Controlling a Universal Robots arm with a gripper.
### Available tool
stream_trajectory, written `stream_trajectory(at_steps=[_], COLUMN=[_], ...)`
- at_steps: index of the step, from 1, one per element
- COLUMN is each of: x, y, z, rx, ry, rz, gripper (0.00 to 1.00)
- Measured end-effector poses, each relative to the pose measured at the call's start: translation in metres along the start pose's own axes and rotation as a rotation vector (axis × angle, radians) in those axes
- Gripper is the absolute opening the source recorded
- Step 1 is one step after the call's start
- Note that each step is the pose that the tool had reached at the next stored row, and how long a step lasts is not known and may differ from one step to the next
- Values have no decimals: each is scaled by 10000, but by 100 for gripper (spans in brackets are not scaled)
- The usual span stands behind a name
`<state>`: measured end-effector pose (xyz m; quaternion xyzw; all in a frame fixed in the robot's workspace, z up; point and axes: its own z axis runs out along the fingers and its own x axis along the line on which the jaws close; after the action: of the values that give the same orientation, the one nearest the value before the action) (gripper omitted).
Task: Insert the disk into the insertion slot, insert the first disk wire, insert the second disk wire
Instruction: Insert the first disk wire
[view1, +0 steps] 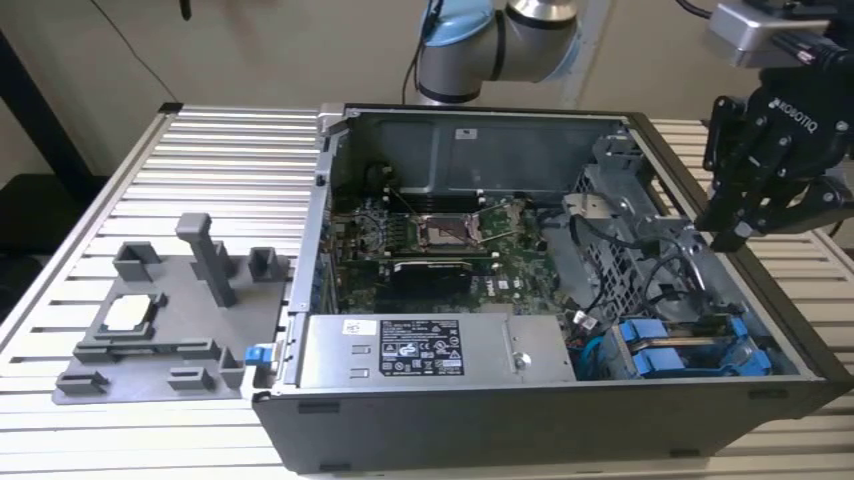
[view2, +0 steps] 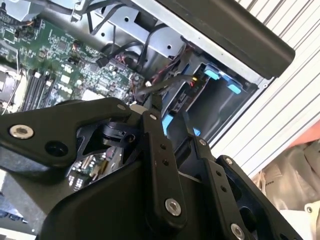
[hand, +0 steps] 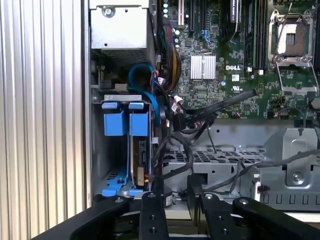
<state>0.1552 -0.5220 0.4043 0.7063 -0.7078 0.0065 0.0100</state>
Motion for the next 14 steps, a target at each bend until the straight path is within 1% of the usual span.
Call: stream_trajectory(at_steps=[4, 10, 14], x=[0, -1, -5], y=[84, 221, 335], z=[0, 1, 3], rx=[13, 79, 181], ry=[1, 0, 0], rz=[-1, 1, 5], gripper=[33, 33, 33])
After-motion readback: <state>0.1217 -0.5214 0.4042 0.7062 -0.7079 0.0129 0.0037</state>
